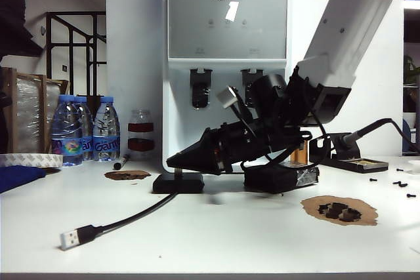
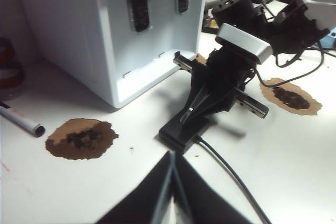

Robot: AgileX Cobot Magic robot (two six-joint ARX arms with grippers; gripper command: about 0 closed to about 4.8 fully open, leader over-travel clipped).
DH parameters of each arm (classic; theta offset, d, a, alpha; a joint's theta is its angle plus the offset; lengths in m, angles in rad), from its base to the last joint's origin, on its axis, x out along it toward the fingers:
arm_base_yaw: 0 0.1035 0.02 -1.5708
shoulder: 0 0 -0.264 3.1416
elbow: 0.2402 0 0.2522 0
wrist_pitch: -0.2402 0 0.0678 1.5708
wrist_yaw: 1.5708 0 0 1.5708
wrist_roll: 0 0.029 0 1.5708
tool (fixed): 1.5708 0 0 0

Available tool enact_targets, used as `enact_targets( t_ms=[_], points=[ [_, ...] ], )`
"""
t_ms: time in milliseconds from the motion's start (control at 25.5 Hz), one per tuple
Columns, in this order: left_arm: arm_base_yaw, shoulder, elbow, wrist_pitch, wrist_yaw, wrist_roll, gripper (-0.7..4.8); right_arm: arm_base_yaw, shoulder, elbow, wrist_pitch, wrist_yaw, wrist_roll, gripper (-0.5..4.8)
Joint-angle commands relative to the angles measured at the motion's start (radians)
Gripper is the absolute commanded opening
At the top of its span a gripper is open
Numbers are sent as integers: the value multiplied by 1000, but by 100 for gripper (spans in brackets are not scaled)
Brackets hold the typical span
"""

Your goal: Take the USB flash drive out of the black sponge and insert it into the slot on top of the black USB adpator box.

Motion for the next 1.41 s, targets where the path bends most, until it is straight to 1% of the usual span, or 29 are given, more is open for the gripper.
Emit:
enact_targets(
  t_ms=[39,196,274,392,548,588,705,783,940,1058,1136,1293,1371,1410],
  points=[
    [1,-3,0,39,-3,7,-5,0,16,5,17,12,14,-3],
    [2,-3,0,38,-10,7,-5,0,22,5,16,19,15,-2],
    [1,-3,0,38,-10,7,-5,-2,22,5,15,31,35,-3],
    [1,-3,0,40,-10,8,-5,-3,22,5,7,21,56,-3],
    [-3,-3,0,61,-14,23,-5,-9,17,10,-20,0,56,-3],
    [-10,-3,0,71,-17,24,-5,-10,14,17,-48,1,52,-3],
    [-80,-3,0,99,-84,41,-5,-15,6,21,-61,2,23,-3],
    [-111,-3,0,99,-90,57,-5,-19,5,25,-66,8,16,-3],
    [-168,-2,0,108,-108,57,-5,-20,5,29,-66,9,6,-3],
    [-190,2,0,121,-111,57,-5,-19,5,28,-79,8,6,-2],
    [-199,18,0,154,-116,56,-5,-19,6,27,-96,2,7,-3],
    [-200,66,1,207,-132,56,-5,-21,13,27,-91,-80,29,-3],
    [-200,97,1,224,-134,56,-5,-21,18,27,-91,-75,29,-3],
    [-200,118,1,235,-135,56,-5,-21,26,25,-92,-49,29,-3]
  ],
)
